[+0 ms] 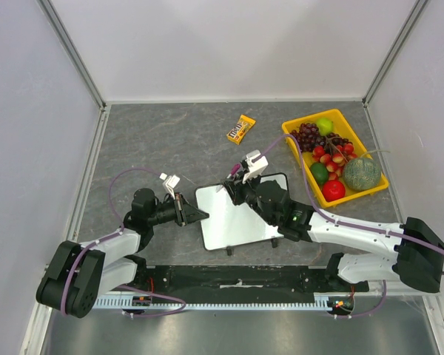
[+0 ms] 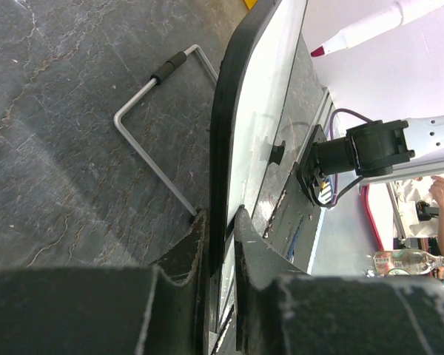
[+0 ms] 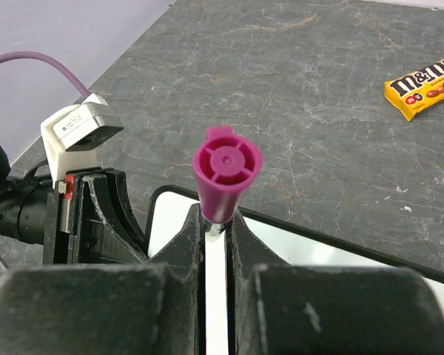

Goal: Write a sentence on the whiteboard
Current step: Write on the whiteboard marker without the cap.

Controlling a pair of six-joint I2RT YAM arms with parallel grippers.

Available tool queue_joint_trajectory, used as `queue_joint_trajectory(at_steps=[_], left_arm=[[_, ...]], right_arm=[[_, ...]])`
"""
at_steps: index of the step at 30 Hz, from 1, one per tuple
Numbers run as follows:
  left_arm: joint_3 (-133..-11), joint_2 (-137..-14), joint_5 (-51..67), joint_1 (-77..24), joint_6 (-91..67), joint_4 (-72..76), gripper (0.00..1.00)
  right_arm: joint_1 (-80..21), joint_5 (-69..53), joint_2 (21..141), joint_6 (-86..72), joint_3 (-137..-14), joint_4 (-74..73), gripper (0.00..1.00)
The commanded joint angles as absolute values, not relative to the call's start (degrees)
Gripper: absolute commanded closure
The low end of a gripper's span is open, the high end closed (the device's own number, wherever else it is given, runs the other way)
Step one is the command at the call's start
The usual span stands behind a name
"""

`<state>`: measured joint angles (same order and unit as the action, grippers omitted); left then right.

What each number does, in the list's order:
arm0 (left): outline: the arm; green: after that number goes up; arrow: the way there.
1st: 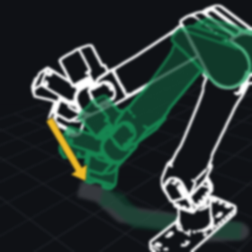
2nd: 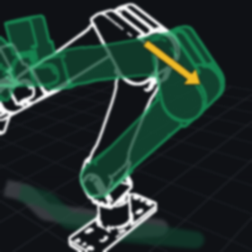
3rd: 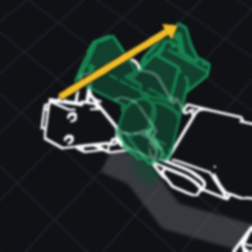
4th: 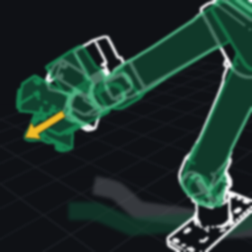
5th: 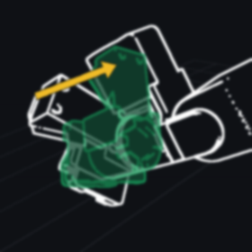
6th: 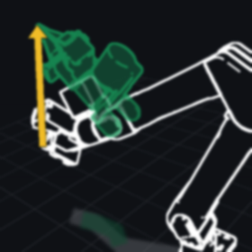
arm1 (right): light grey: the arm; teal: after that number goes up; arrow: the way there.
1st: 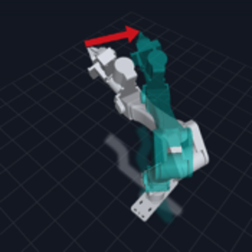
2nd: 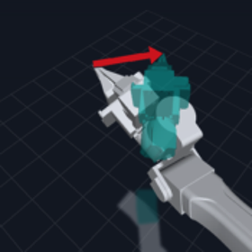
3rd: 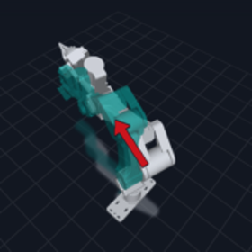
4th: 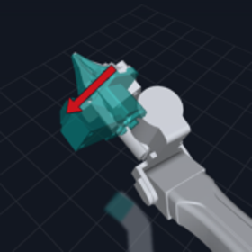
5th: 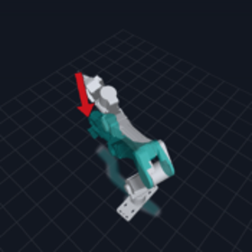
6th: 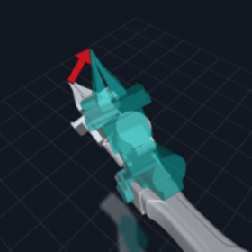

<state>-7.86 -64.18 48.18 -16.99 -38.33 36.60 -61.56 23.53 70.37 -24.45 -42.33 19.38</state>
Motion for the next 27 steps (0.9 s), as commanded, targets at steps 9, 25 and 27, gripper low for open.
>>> queue_joint_trajectory(at_steps=[9,25,27], left_arm=[[-7.3,-64.9,44.3,-16.7,-35.5,32.0,0.98],[-7.2,-64.7,44.4,-16.7,-35.4,32.2,0.98],[-7.2,-64.8,44.4,-16.8,-35.5,32.2,0.98]], right_arm=[[-61.8,27.5,72.5,-25.2,-44.4,22.8,1.0],[-61.8,24.3,75.8,-25.9,-44.8,22.1,1.0],[-61.8,23.7,76.1,-25.9,-44.8,22.0,1.0]])
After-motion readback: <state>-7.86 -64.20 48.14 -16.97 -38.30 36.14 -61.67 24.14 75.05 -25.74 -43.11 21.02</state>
